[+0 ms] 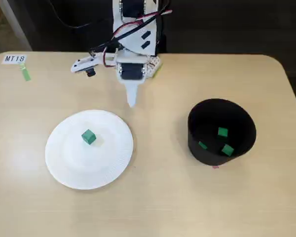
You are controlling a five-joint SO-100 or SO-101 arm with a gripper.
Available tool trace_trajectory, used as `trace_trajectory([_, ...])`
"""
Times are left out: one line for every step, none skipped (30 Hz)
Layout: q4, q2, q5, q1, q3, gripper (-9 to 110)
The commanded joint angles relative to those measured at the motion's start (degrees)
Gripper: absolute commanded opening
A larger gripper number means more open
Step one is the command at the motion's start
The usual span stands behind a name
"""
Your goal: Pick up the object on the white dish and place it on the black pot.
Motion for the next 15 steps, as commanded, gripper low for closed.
trace_trajectory([1.0,-2.2,4.6,4.5,-3.8,0])
trace_trajectory([1.1,-3.0,5.9,5.8,-3.8,0])
trace_trajectory([1.7,-3.8,6.9,7.1,-3.8,0])
trace_trajectory([2.1,-4.7,7.6,8.4,-3.8,0])
trace_trajectory([2.6,-5.5,8.3,9.8,-3.8,0])
trace_trajectory([3.1,-6.3,8.6,11.0,-3.8,0])
trace_trajectory([3.5,-7.2,8.9,12.2,-3.8,0])
trace_trajectory([3.7,-8.2,9.0,13.3,-3.9,0])
trace_trajectory([3.8,-9.1,9.0,14.2,-3.9,0])
trace_trajectory([3.9,-9.9,9.0,14.9,-3.9,0])
trace_trajectory([3.8,-10.9,8.9,15.6,-3.9,0])
trace_trajectory([3.3,-12.0,8.0,16.1,-3.9,0])
trace_trajectory([2.8,-12.8,7.7,16.4,-4.0,0])
trace_trajectory([2.1,-13.8,7.7,16.6,-4.0,0])
trace_trajectory([1.1,-14.9,7.7,16.8,-4.0,0])
